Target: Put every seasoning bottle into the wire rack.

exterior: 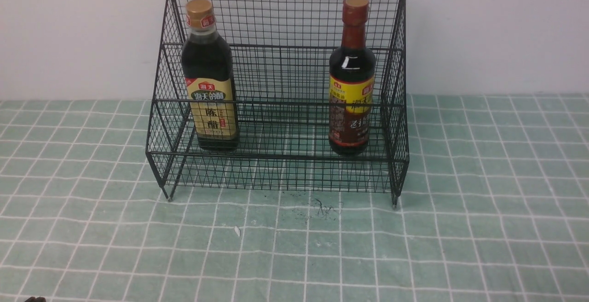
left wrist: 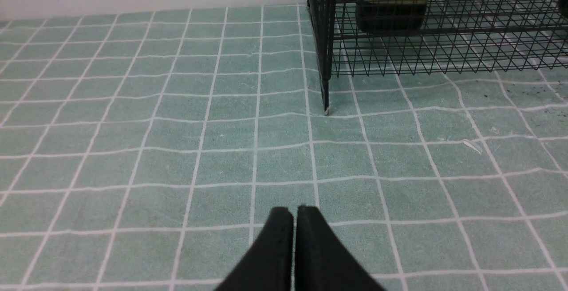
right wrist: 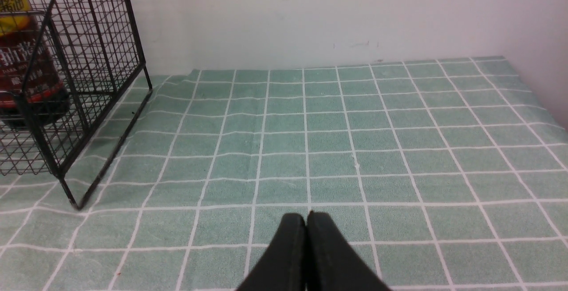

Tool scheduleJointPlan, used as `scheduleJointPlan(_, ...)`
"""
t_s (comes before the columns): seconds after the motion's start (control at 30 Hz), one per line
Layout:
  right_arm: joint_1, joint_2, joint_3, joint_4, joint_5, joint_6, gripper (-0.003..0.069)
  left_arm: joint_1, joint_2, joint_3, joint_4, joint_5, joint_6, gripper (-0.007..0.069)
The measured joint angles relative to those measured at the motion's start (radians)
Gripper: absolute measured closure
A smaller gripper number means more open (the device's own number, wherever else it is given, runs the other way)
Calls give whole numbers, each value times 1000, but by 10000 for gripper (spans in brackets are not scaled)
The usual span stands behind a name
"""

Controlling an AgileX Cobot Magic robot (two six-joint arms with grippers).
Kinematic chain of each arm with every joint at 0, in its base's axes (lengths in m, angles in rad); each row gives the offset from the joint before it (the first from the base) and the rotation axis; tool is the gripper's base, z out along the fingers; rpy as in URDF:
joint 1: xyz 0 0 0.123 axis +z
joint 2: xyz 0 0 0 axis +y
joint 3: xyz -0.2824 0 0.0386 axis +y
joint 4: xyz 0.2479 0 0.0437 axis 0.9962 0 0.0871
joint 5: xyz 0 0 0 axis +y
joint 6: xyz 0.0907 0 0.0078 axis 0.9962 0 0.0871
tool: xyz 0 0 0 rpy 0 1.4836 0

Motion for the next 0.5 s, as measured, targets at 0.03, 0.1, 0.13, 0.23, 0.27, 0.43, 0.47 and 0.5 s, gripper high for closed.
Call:
scheduleJointPlan(0.03, 0, 0, 0, 0, 0, 0, 673, 0, 0, 0, 0, 0, 0, 631)
scheduleJointPlan(0.1, 0, 0, 0, 0, 0, 0, 673, 0, 0, 0, 0, 0, 0, 631)
scheduleJointPlan(0.13, 0, 0, 0, 0, 0, 0, 673, 0, 0, 0, 0, 0, 0, 631)
scheduleJointPlan(0.23, 0, 0, 0, 0, 0, 0, 673, 0, 0, 0, 0, 0, 0, 631)
scheduleJointPlan(0.27, 0, 0, 0, 0, 0, 0, 673, 0, 0, 0, 0, 1, 0, 631)
scheduleJointPlan(0.43, 0, 0, 0, 0, 0, 0, 673, 0, 0, 0, 0, 1, -6, 631)
scheduleJointPlan(0.47, 0, 0, 0, 0, 0, 0, 673, 0, 0, 0, 0, 2, -6, 631)
scheduleJointPlan(0.5, 0, 0, 0, 0, 0, 0, 673, 0, 0, 0, 0, 2, -6, 631)
